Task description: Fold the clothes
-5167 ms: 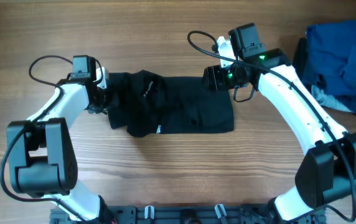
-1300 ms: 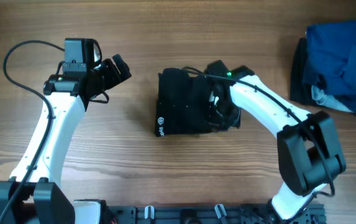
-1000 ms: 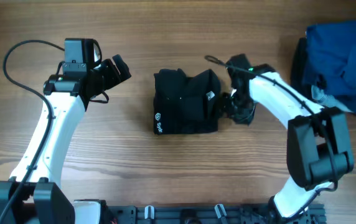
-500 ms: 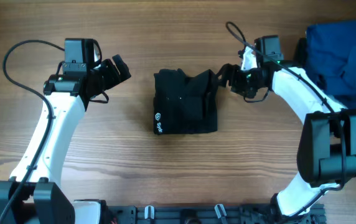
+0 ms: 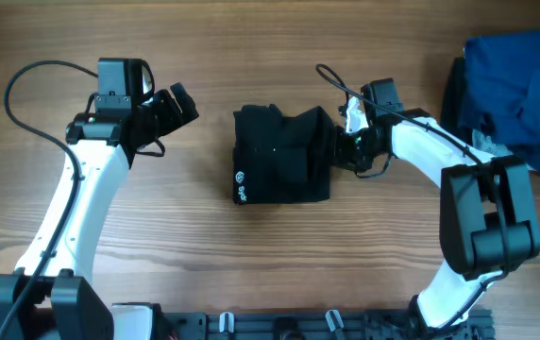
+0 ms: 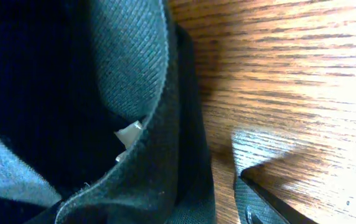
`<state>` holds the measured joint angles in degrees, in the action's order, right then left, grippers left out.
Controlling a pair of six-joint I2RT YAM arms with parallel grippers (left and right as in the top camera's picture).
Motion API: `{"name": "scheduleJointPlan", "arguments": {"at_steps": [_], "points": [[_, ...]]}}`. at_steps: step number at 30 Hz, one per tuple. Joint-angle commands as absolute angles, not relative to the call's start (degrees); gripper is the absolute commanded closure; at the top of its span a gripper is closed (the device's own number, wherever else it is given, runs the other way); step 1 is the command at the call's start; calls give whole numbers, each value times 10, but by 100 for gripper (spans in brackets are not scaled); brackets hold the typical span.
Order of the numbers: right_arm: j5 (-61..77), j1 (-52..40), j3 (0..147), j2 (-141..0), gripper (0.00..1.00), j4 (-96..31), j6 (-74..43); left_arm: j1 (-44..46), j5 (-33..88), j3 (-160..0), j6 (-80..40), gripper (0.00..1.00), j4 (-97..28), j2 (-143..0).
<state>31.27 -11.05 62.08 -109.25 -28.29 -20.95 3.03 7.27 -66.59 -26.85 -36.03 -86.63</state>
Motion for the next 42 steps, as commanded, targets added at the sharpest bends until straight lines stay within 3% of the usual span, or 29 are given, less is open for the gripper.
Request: {"name": "scheduleJointPlan", "arguments": {"at_steps": [1, 6, 8, 9, 10, 22, 35, 42], "points": [[256, -112, 575, -1103, 37, -242, -208, 27, 65, -664, -257, 0, -358, -871], [289, -135, 527, -1103, 54, -161, -193, 27, 65, -664, -257, 0, -358, -871], [292, -141, 526, -1103, 73, -161, -176, 27, 65, -664, -258, 0, -358, -871], [304, -142, 526, -1103, 89, -158, -162, 27, 65, -664, -258, 0, -358, -871], [314, -142, 527, -1103, 96, -155, -152, 27, 65, -664, -257, 0, -358, -871], [369, -32, 666, -967, 95, -163, -218, 27, 65, -664, -258, 0, -358, -871], [346, 136, 710, -908, 96, 190, -468, 27, 65, -664, -258, 0, -354, -871], [263, 231, 710, -908, 96, 317, -500, 27, 63, -664, -258, 0, -354, -871]]}}
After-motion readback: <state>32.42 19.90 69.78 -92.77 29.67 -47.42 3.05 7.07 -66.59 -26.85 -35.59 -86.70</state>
